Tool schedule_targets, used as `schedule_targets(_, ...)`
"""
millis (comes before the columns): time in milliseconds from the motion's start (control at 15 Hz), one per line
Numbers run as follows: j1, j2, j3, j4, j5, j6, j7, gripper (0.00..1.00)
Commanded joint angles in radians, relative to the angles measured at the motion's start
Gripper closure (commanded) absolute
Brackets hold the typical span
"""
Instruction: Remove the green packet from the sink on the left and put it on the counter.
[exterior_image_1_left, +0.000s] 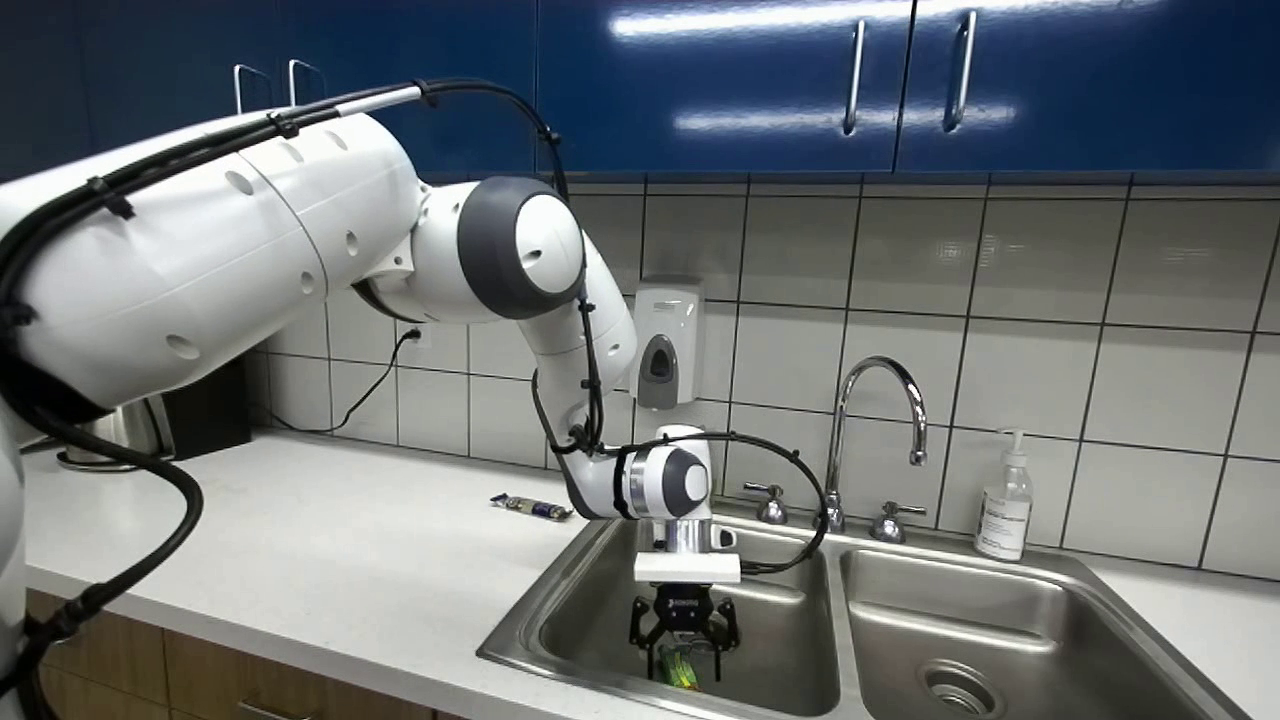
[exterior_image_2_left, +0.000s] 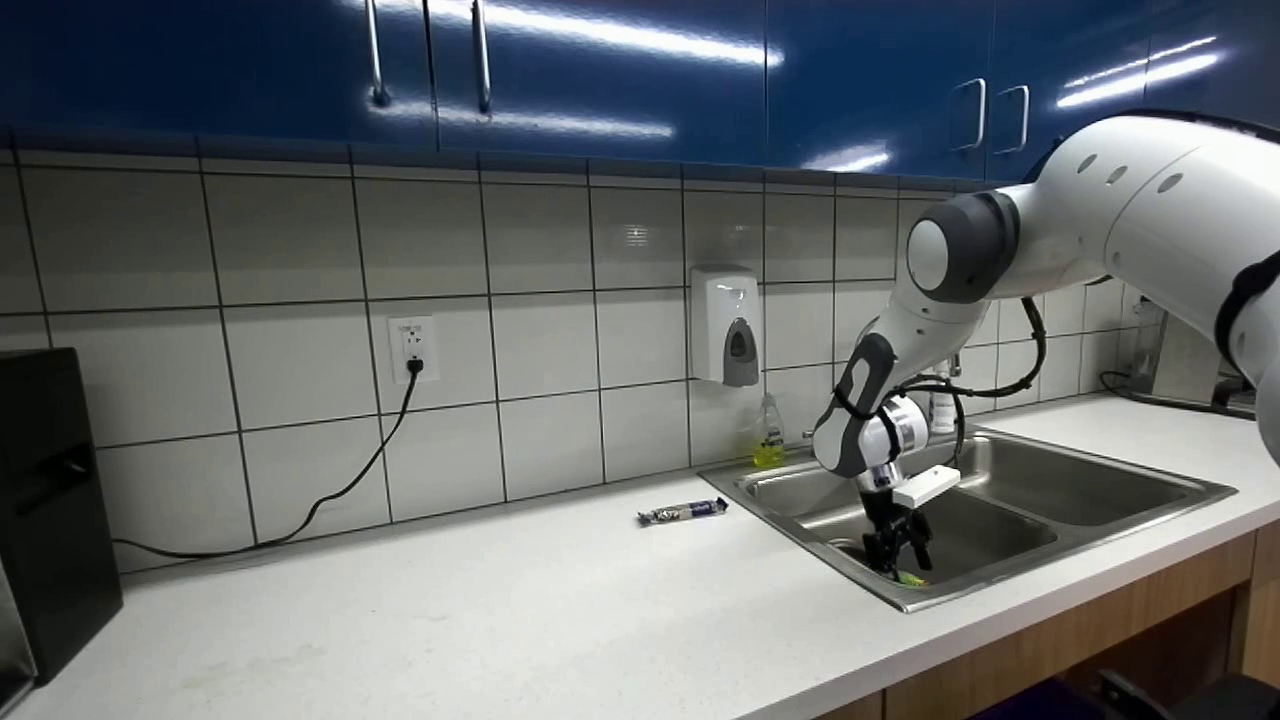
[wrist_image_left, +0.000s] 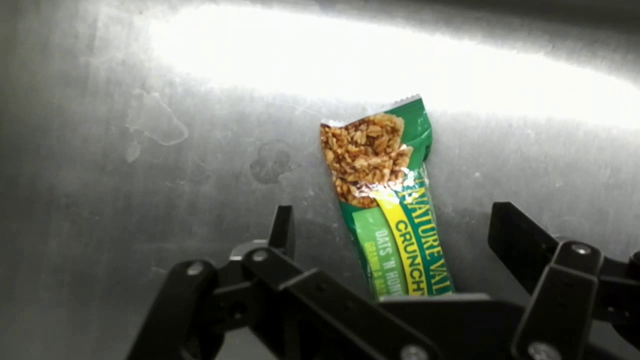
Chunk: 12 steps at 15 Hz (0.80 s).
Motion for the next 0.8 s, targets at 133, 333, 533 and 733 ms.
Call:
schedule_targets(133, -0.023, -0.028, 0.033, -0.036, -0.001, 0.098, -0.019, 0.00)
schedule_targets(333, -0.032, -0.038, 0.044, -0.071, -0.002, 0.160, -0.038, 0.00)
schedule_targets(533, -0.041, -0.046, 0.055, -0.110, -0.005, 0.197, -0.063, 0.00)
schedule_targets(733, -0.054, -0.069, 0.067, -0.160, -0.007, 0.233, -0.097, 0.00)
